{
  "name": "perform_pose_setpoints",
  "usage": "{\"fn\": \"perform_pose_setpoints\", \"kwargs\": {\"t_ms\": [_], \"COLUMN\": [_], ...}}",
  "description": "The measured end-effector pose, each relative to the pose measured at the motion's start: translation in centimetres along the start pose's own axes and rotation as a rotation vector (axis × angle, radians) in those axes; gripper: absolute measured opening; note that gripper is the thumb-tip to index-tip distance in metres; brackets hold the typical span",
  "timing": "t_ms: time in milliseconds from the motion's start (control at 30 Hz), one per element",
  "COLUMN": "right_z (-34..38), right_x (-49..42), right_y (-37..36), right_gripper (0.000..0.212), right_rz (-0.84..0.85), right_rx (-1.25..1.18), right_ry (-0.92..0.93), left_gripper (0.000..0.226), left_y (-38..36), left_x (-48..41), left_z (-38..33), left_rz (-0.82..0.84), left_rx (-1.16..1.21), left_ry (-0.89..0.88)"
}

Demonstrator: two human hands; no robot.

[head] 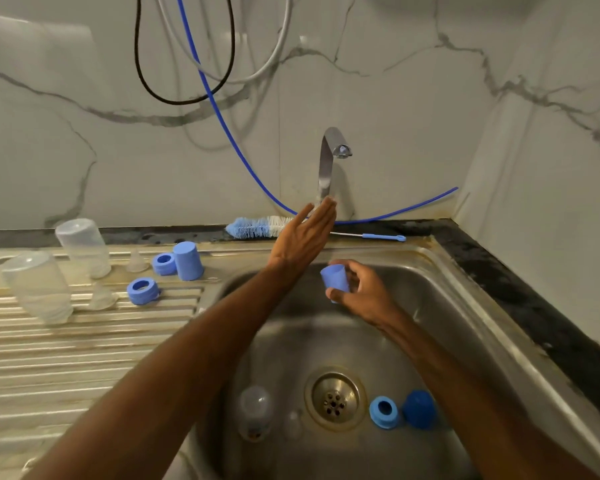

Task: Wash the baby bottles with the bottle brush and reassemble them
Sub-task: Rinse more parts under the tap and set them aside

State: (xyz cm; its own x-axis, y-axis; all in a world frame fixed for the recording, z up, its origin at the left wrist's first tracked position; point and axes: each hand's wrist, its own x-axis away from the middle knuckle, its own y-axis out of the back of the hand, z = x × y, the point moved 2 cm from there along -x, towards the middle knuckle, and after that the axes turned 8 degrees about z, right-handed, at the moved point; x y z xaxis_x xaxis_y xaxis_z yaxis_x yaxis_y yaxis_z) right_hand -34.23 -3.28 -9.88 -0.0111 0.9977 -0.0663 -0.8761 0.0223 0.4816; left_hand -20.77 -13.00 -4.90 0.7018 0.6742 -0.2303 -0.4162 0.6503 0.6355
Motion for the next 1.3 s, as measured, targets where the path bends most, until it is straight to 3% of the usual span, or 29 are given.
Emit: {"fn": "perform_pose_setpoints", "kwargs": {"t_ms": [167, 333, 400, 467, 700, 967, 1100, 1300], "right_z": [0.4, 1.3, 1.7, 1.6, 1.8, 2.3, 2.4, 2.9], "right_x": [0.5, 0.6, 0.4, 0.5, 0.7, 1.1, 1.1, 1.6], "right_y": [-0.7, -1.2, -0.9, -0.8, -1.3, -1.5, -1.3, -0.7], "right_gripper": [0.061, 0.061, 0.062, 0.06, 0.054, 0.06, 0.061, 0.058], "right_rz": [0.028, 0.005, -0.067, -0.092, -0.097, -0.067, -0.072, -0.072], "right_rx": [-0.007, 0.092, 0.101, 0.136, 0.191, 0.221, 0.235, 0.221], "right_ry": [-0.02, 0.022, 0.054, 0.06, 0.056, 0.072, 0.079, 0.051], "left_gripper": [0.072, 0.08, 0.065, 0.046, 0.031, 0.01, 0.016, 0.007], "left_y": [1.2, 0.5, -0.6, -1.1, 0.1, -1.0, -1.2, -1.4], "left_x": [1.6, 7.5, 9.2, 9.6, 9.1, 9.0, 8.7, 9.0], "left_z": [0.8, -1.9, -2.9, -3.4, -4.4, -5.6, -6.1, -5.7], "left_rz": [-0.001, -0.072, -0.024, 0.035, -0.042, 0.164, 0.187, 0.135], "left_rx": [0.259, 0.951, 1.266, 1.427, 1.654, 1.698, 1.725, 1.839], "left_ry": [0.023, 0.311, 0.453, 0.489, 0.42, 0.478, 0.461, 0.618]}}
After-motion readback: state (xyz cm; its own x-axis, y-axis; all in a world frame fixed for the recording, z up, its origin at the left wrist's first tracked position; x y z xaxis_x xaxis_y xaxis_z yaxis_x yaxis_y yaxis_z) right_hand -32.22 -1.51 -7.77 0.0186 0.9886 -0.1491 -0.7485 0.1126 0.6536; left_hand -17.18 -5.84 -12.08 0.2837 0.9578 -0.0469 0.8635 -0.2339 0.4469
